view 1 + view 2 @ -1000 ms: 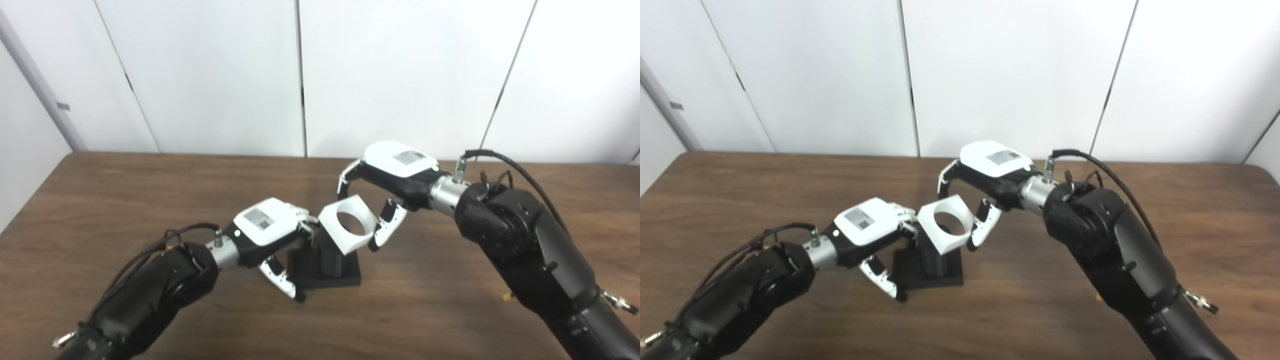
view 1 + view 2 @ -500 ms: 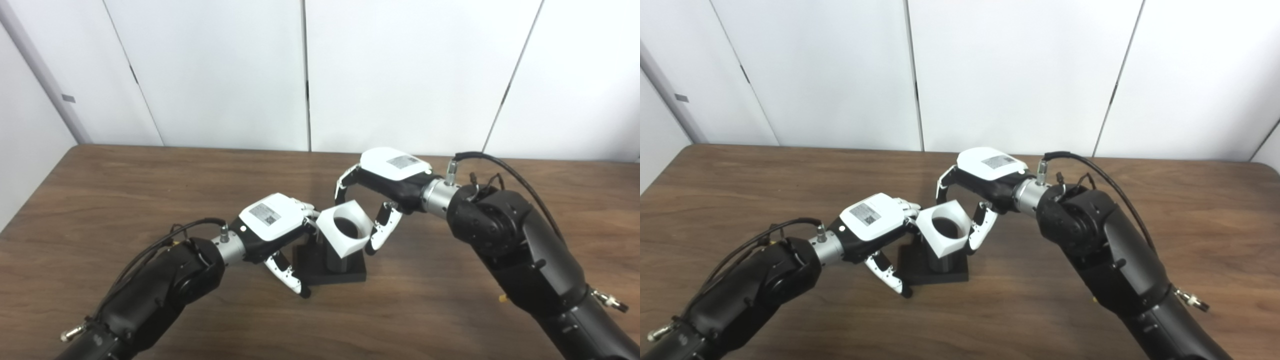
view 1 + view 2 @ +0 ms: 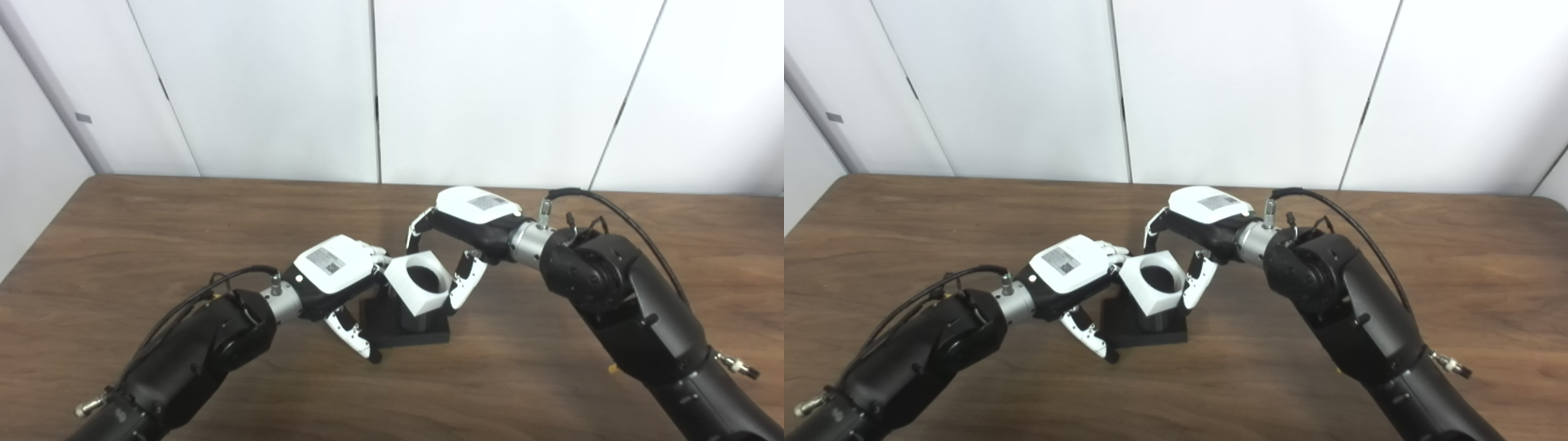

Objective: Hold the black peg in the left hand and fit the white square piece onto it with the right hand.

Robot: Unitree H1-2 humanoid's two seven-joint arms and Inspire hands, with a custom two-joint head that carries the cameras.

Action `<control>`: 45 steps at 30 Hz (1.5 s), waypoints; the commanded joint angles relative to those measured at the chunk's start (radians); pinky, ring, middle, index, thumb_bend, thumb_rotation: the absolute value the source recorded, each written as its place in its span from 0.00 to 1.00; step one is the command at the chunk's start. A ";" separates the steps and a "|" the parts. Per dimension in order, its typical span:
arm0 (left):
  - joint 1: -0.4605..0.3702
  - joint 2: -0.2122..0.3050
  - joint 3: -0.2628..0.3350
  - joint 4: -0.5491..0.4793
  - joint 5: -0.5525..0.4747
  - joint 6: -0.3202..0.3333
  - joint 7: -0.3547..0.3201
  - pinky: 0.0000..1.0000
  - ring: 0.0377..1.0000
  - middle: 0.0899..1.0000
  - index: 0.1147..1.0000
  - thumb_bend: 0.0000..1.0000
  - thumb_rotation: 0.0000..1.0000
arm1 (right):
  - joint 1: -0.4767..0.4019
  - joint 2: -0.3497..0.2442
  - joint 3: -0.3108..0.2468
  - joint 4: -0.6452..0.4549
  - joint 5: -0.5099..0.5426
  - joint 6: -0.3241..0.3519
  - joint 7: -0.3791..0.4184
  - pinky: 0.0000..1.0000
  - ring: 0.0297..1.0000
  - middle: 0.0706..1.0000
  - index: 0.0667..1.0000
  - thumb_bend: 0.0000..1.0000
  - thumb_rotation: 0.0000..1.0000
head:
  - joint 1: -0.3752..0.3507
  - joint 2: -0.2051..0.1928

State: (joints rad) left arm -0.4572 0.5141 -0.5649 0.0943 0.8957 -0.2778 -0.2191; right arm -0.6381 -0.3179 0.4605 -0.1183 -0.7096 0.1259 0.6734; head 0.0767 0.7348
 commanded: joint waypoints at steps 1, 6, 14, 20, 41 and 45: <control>0.030 -0.020 -0.050 0.005 0.047 -0.014 -0.055 0.85 0.88 0.84 0.42 0.52 0.07 | -0.044 0.018 0.018 -0.004 -0.007 -0.026 -0.008 0.90 0.82 0.73 0.44 0.52 0.13 | 0.001 0.001; 0.028 -0.027 -0.052 0.010 0.052 -0.011 -0.052 0.85 0.88 0.84 0.42 0.52 0.07 | -0.057 0.022 0.048 -0.009 -0.018 -0.034 0.009 0.91 0.82 0.74 0.44 0.52 0.14 | 0.005 0.004; 0.023 -0.024 -0.047 0.006 0.045 -0.001 -0.072 0.85 0.88 0.85 0.42 0.52 0.07 | -0.075 0.010 0.070 -0.022 -0.024 -0.031 0.051 0.91 0.83 0.74 0.44 0.52 0.13 | 0.010 0.009; 0.020 -0.018 -0.019 0.023 0.028 0.009 -0.069 0.86 0.89 0.85 0.42 0.52 0.07 | -0.077 -0.008 0.070 -0.023 -0.032 -0.051 0.048 0.89 0.82 0.74 0.44 0.52 0.14 | 0.012 0.009; 0.021 -0.015 -0.004 0.025 0.029 0.007 -0.067 0.86 0.88 0.85 0.42 0.52 0.07 | -0.064 -0.012 0.045 -0.023 -0.008 -0.026 0.084 0.88 0.79 0.73 0.64 0.87 0.35 | 0.009 0.016; 0.029 -0.019 0.002 0.031 0.020 0.002 -0.058 0.87 0.87 0.84 0.42 0.52 0.07 | -0.058 -0.011 0.044 -0.024 -0.012 -0.026 0.078 0.87 0.79 0.73 0.64 0.87 0.33 | 0.010 0.017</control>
State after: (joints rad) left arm -0.4523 0.5005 -0.5367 0.0970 0.8863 -0.2749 -0.2526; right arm -0.6580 -0.3287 0.5244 -0.1262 -0.7236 0.1096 0.7720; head 0.0859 0.7501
